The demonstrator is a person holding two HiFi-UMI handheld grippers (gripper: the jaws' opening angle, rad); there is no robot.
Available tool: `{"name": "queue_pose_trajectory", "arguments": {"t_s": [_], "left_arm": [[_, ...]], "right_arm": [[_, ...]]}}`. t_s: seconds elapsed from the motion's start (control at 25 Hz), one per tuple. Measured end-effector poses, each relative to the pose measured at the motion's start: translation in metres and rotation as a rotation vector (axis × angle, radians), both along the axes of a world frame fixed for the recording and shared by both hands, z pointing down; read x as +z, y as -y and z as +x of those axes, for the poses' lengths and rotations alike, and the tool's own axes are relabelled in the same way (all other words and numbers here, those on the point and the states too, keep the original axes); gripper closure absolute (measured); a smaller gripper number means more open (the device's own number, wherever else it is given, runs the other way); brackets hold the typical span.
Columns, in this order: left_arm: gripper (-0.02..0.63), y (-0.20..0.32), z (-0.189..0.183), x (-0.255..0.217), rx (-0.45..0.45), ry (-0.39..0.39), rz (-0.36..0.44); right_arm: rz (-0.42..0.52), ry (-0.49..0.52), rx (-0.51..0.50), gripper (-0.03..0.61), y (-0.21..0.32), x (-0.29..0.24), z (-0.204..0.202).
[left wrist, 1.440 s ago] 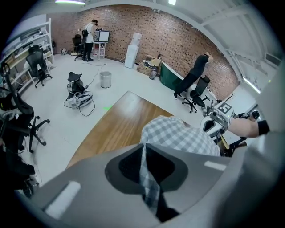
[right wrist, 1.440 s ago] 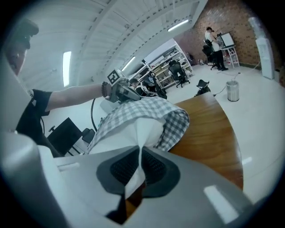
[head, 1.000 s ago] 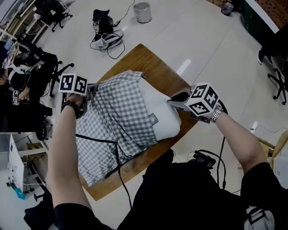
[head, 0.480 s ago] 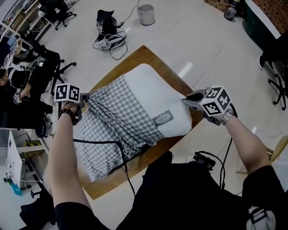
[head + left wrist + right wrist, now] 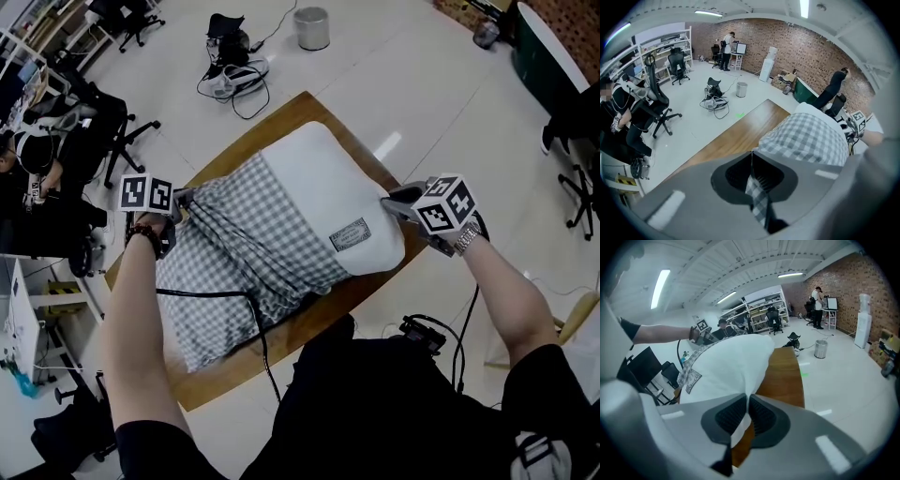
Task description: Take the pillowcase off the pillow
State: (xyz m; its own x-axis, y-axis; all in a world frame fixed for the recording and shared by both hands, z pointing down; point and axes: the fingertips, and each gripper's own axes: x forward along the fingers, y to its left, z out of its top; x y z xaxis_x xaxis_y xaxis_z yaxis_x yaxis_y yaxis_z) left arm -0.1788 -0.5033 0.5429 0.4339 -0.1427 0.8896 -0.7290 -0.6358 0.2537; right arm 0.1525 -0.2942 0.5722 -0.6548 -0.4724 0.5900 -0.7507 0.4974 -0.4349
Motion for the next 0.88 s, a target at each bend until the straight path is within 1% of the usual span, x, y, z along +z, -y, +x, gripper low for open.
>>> {"name": "queue_pose_trajectory", "arguments": {"t_s": [0.08, 0.16, 0.24, 0.32, 0.44, 0.48, 0.56, 0.6, 0.72, 0.88], "left_arm": [[0.589, -0.004, 0.003, 0.001, 0.015, -0.039, 0.018], [0.556, -0.008, 0.005, 0.0, 0.013, -0.087, 0.034], [0.493, -0.009, 0.008, -0.005, 0.012, -0.126, 0.056], [0.449, -0.01, 0.015, -0.011, 0.014, -0.148, 0.087], [0.432, -0.026, 0.017, -0.018, 0.005, -0.168, 0.138], [0.428, -0.033, 0.015, -0.017, -0.003, -0.18, 0.142], [0.426, -0.045, 0.013, -0.01, -0.047, -0.231, 0.124], [0.423, -0.049, 0.013, -0.012, -0.068, -0.245, 0.128], [0.422, -0.069, 0.008, -0.039, -0.092, -0.213, 0.214], [0.42, -0.118, -0.001, -0.06, -0.123, -0.199, 0.305]], "right_arm": [[0.001, -0.019, 0.005, 0.545, 0.002, 0.003, -0.006], [0.013, -0.04, 0.011, 0.526, 0.003, 0.007, -0.011], [0.032, -0.045, 0.025, 0.515, 0.005, 0.004, -0.012], [0.053, -0.049, 0.033, 0.48, 0.007, -0.001, -0.007], [0.085, -0.066, 0.007, 0.466, -0.002, -0.004, -0.01], [0.097, -0.072, -0.008, 0.46, -0.007, -0.005, -0.014], [0.123, -0.084, -0.049, 0.445, -0.015, -0.013, -0.019], [0.136, -0.093, -0.075, 0.44, -0.018, -0.018, -0.022], [0.185, -0.138, -0.17, 0.405, -0.032, -0.027, -0.037], [0.259, -0.227, -0.291, 0.351, -0.063, -0.022, -0.058]]}}
